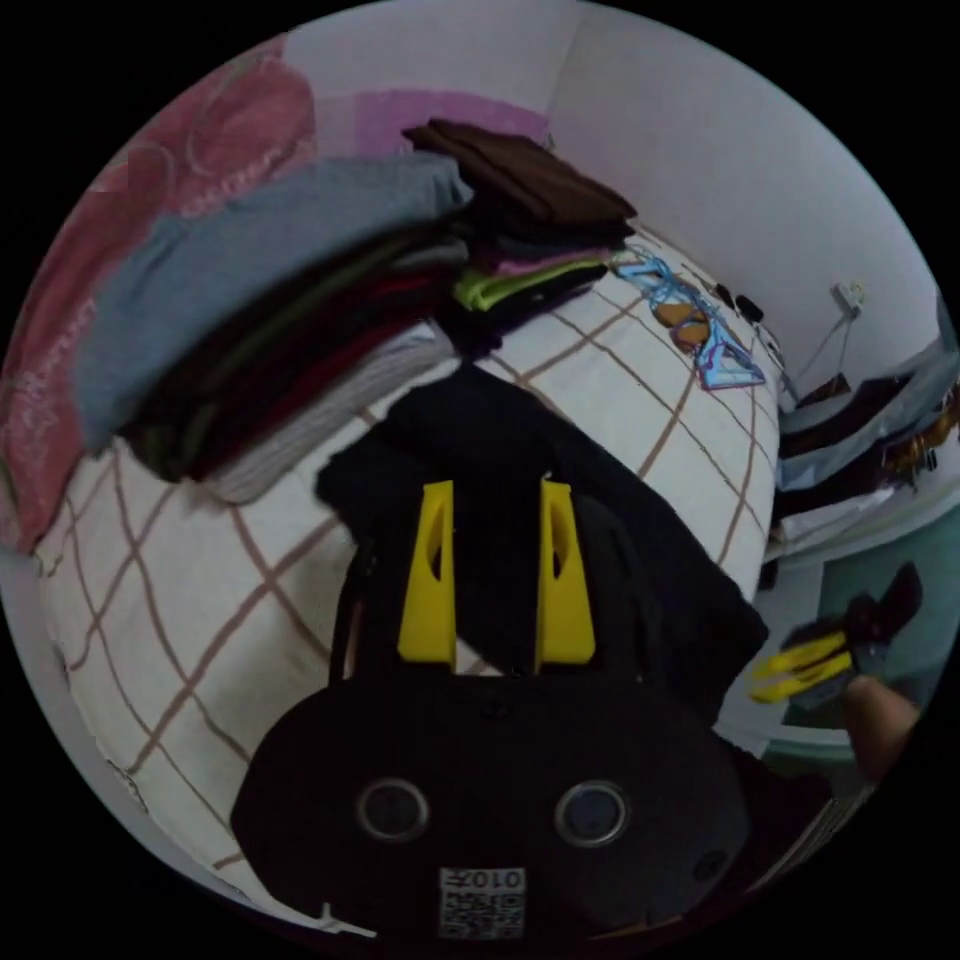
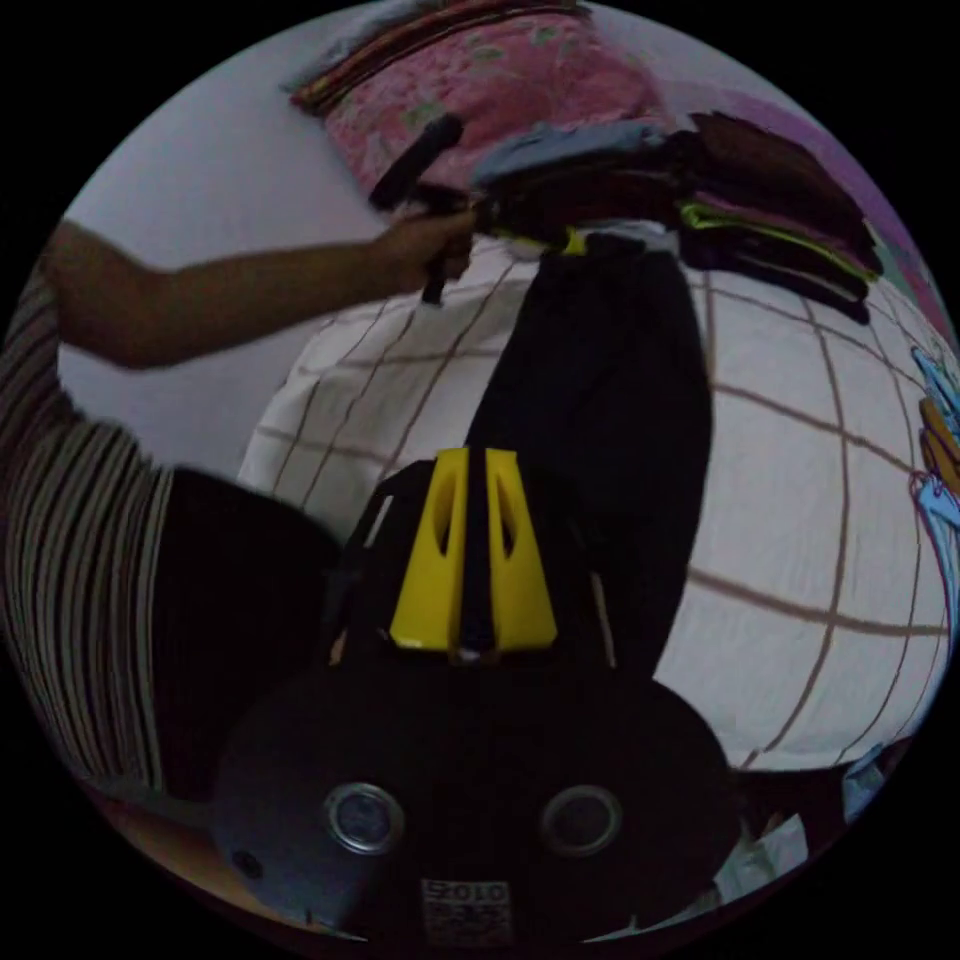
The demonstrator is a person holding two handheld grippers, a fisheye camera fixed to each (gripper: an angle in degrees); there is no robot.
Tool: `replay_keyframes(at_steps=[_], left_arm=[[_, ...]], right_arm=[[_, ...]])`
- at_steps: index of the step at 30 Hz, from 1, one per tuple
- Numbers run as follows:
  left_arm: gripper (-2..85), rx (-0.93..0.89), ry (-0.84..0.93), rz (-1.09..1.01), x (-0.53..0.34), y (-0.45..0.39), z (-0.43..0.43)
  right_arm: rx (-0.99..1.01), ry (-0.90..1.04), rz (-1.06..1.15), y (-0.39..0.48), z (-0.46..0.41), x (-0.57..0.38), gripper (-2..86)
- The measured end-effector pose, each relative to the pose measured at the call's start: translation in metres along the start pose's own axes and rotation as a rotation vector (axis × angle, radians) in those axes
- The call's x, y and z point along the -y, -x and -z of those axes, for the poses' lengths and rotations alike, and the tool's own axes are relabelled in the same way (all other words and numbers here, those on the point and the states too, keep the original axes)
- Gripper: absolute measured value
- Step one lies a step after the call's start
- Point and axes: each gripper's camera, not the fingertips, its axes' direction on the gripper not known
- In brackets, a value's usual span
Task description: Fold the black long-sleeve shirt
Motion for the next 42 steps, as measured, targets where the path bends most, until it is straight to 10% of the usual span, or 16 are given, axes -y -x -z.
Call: replay_keyframes(at_steps=[21,42], left_arm=[[15.6,-0.078,0.126,0.264,0.036,0.038,-0.059],[4.7,-0.095,-0.008,0.356,0.064,0.071,-0.071]], right_arm=[[-0.048,0.084,0.000,-0.017,-0.090,0.173,5.1],[-0.116,-0.042,-0.040,-0.011,0.014,0.149,3.2]])
